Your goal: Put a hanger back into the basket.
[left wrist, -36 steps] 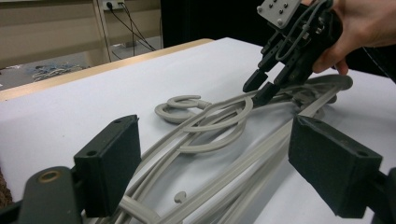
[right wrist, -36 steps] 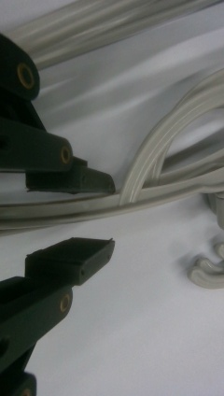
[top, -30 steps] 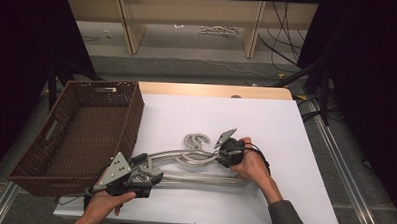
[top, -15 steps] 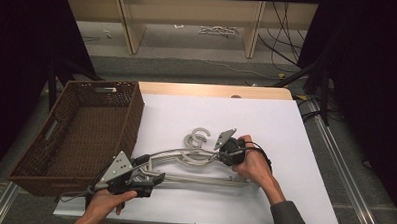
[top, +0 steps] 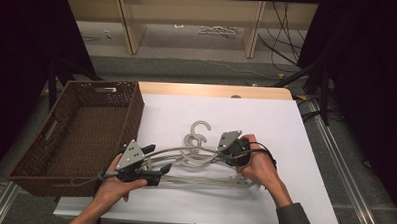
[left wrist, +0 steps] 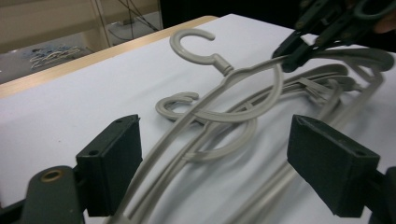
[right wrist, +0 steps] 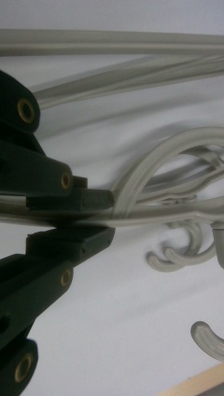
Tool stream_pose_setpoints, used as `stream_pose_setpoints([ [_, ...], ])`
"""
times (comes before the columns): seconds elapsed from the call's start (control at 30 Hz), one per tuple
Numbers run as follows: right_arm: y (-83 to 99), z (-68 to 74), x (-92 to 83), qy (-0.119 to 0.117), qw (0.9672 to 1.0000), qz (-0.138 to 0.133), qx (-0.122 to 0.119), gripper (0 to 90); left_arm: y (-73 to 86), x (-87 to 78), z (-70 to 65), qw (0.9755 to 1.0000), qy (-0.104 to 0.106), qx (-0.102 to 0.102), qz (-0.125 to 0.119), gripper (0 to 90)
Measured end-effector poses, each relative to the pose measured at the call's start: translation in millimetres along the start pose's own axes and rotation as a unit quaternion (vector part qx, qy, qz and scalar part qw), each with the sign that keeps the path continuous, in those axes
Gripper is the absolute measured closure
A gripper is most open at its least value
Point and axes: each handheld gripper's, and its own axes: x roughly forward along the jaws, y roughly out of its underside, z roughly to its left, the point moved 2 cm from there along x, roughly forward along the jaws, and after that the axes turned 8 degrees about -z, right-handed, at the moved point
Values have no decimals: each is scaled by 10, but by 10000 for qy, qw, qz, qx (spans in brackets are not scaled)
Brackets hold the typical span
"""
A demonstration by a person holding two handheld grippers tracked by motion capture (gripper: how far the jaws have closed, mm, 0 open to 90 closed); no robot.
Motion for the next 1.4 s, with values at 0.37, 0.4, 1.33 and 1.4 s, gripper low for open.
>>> stream_pose_setpoints([
  [0.37,-177,87,-177,86,9983,-179,-547,817,-128,467,15,9981,106,266,548,299],
  [0.4,-185,92,-185,129,9981,-196,-567,817,-143,498,24,9980,84,286,562,304],
  [1.33,-342,141,-352,358,9955,-430,-759,670,-502,560,-221,9726,855,1897,1039,753],
  [1.4,-350,133,-362,374,9958,-472,-689,642,-506,556,-228,9727,849,1936,957,768],
])
